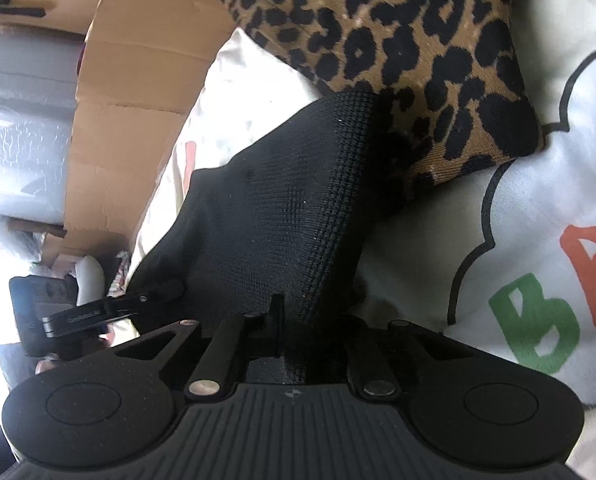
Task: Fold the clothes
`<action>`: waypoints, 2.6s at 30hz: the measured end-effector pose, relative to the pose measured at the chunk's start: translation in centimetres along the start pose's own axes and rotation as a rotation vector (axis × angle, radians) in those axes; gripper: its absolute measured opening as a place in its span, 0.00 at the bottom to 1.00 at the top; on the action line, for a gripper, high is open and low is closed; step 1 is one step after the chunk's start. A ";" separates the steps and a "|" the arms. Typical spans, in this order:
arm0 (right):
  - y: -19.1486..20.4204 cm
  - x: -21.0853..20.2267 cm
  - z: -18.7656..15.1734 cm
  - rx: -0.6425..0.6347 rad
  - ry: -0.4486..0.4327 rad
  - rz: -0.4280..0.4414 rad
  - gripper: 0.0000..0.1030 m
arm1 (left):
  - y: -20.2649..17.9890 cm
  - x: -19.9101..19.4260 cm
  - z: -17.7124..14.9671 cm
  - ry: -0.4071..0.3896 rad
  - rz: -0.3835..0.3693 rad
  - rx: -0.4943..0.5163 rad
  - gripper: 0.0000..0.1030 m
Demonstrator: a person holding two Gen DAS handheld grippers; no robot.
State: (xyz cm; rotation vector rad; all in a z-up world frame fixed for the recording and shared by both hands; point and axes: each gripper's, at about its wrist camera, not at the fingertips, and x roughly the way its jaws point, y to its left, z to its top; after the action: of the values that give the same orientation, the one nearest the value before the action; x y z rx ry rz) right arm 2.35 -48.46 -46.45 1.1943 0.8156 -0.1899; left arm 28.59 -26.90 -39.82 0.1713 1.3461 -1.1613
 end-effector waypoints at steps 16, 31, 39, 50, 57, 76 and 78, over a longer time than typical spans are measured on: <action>8.4 -4.7 0.8 -0.293 -0.019 -0.042 0.06 | -4.2 -8.2 -2.5 -0.175 0.065 -0.117 0.29; 17.9 -14.3 2.5 -0.477 -0.076 -0.069 0.06 | -14.0 -17.3 -2.8 -0.320 0.121 -0.147 0.29; 22.4 -19.1 4.0 -0.516 -0.101 -0.034 0.06 | -19.0 -22.5 -2.5 -0.384 0.175 -0.154 0.29; 29.7 -27.1 6.6 -0.598 -0.168 0.016 0.06 | -27.4 -29.5 -2.3 -0.495 0.213 -0.096 0.29; 33.7 -31.8 7.3 -0.661 -0.204 0.024 0.06 | -32.0 -32.6 -2.3 -0.563 0.228 -0.065 0.29; 39.8 -39.9 9.1 -0.821 -0.249 0.007 0.07 | -36.5 -34.8 -2.0 -0.681 0.136 -0.120 0.29; 39.5 -40.3 9.4 -0.822 -0.254 0.006 0.07 | -37.0 -34.5 -1.8 -0.678 0.135 -0.113 0.29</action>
State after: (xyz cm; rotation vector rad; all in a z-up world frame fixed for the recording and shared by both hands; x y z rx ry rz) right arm -0.68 -52.51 10.53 0.3861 0.5708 0.0091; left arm 7.63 -24.33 6.16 -0.2000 0.7794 -0.9083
